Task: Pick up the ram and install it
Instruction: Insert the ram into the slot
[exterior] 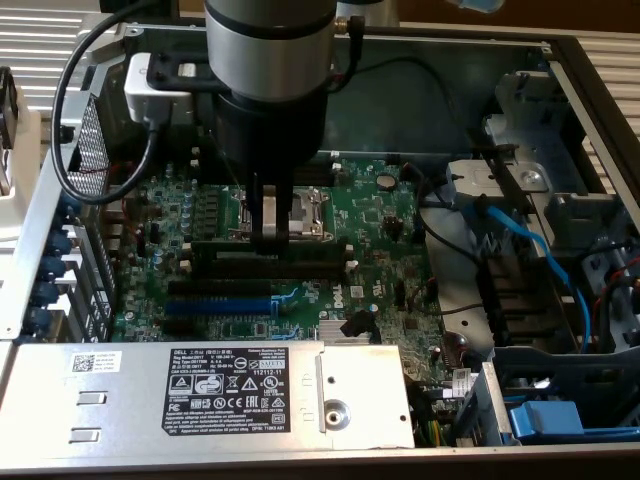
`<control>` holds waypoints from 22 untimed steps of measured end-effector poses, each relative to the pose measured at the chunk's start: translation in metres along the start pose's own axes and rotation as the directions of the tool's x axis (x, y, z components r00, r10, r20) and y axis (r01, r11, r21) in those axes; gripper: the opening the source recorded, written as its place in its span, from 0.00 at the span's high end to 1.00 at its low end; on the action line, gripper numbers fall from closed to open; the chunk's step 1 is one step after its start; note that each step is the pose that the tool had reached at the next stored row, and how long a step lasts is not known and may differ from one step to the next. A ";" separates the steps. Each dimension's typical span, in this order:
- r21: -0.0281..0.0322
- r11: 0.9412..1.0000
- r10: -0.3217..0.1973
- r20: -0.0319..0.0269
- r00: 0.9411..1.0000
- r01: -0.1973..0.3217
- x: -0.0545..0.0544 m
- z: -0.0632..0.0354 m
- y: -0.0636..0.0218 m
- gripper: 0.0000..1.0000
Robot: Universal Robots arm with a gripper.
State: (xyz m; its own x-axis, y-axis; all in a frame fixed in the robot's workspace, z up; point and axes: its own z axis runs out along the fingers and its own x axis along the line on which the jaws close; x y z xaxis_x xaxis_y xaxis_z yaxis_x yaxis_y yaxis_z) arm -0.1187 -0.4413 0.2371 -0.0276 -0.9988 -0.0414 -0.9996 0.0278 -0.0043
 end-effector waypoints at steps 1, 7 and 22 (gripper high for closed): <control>0.000 1.000 0.000 0.000 1.000 0.000 0.000 0.0001 0.0000 0.88; 0.000 1.000 -0.003 0.000 1.000 0.003 0.000 0.0003 0.0000 0.88; 0.000 1.000 -0.006 -0.003 1.000 0.006 -0.001 0.0018 0.0001 0.88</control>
State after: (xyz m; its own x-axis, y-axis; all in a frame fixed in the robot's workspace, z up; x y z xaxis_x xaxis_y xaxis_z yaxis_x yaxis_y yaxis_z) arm -0.1188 -0.4401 0.2354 -0.0220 -0.9990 -0.0388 -0.9997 0.0221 -0.0044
